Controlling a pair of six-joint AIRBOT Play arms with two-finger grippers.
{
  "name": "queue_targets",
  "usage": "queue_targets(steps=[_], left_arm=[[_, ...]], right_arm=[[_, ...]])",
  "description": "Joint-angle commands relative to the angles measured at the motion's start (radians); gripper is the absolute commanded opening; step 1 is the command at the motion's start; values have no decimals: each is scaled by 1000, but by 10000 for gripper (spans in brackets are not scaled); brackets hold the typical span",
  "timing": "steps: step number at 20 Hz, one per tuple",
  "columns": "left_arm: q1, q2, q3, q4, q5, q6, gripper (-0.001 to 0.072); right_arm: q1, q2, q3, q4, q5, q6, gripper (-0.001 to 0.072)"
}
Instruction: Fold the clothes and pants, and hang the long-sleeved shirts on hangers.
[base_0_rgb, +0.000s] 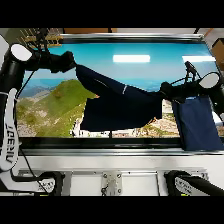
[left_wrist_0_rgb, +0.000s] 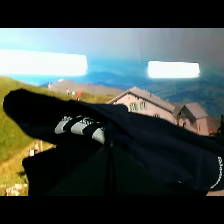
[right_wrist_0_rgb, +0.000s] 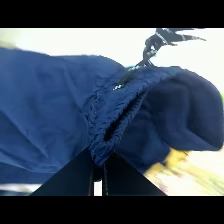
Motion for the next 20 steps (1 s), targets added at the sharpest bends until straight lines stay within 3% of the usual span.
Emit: queue_targets(steps=[1, 5, 9, 20], left_arm=[[-22, 168, -291, 74, 28, 10, 3], [-50, 328, -684, 75, 127, 13, 3], [-119, 389, -925, 70, 220, 13, 3], [-172, 341, -1002, 69, 267, 12, 3]], right_arm=[[50, 60, -68, -208, 66, -4, 9], [61, 108, -224, -226, 64, -3, 9], [61, 108, -325, -235, 54, -3, 10], [60, 108, -399, -238, 54, -4, 15]])
